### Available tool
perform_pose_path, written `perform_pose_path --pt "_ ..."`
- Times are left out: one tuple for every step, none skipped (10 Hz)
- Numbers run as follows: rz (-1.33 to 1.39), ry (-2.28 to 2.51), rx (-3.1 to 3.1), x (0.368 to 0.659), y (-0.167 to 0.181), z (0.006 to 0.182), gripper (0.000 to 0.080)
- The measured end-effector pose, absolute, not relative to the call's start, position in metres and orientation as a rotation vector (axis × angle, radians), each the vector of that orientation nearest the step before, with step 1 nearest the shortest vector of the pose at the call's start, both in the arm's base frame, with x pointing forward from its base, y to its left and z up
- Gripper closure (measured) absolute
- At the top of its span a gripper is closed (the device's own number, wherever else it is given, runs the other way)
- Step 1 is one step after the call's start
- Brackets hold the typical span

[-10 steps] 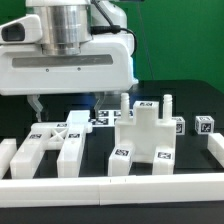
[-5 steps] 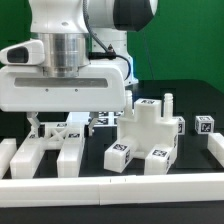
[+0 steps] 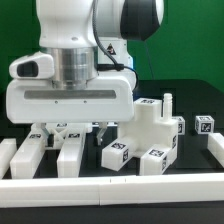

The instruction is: Assemble chair

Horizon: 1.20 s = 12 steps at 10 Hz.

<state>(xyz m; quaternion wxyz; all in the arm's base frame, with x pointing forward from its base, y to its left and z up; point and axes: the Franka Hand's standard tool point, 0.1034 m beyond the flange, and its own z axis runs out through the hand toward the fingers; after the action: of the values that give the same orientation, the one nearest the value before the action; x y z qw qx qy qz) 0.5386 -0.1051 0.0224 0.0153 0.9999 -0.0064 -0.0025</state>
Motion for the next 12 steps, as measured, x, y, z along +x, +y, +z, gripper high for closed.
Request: perform_pose_path --pt "-0.006 -0.025 3.111 0.5388 -0.1066 0.0225 0.0151" --pt "-0.006 -0.025 3.111 0.5387 -0.1065 0.0226 0.0151" --pt "-0.006 -0.025 3.111 0.5387 -0.1065 0.0226 0.0263" --pt "-0.006 -0.025 3.111 0.5387 -0.1065 0.0226 0.0399" --pt "-0.006 -0.025 3.111 0.5387 -0.1066 0.0226 0.0399" --pt "-0.006 -0.025 3.111 0.5388 -0.1065 0.0226 0.0518" --pt "-0.006 -0.025 3.111 0.5388 -0.1065 0.0226 0.0518" --pt "-0.006 -0.025 3.111 0.5388 -0.1065 0.0226 0.0518" --pt "-0.006 -0.025 3.111 0.5388 -0.1065 0.0226 0.0518" --pt "-0.006 -0.025 3.111 0.5388 -0.1065 0.0226 0.0518" --pt "-0.006 -0.025 3.111 0.5388 -0.1065 0.0226 0.0518" --pt "-0.006 -0.025 3.111 0.5388 -0.1065 0.0226 0.0518"
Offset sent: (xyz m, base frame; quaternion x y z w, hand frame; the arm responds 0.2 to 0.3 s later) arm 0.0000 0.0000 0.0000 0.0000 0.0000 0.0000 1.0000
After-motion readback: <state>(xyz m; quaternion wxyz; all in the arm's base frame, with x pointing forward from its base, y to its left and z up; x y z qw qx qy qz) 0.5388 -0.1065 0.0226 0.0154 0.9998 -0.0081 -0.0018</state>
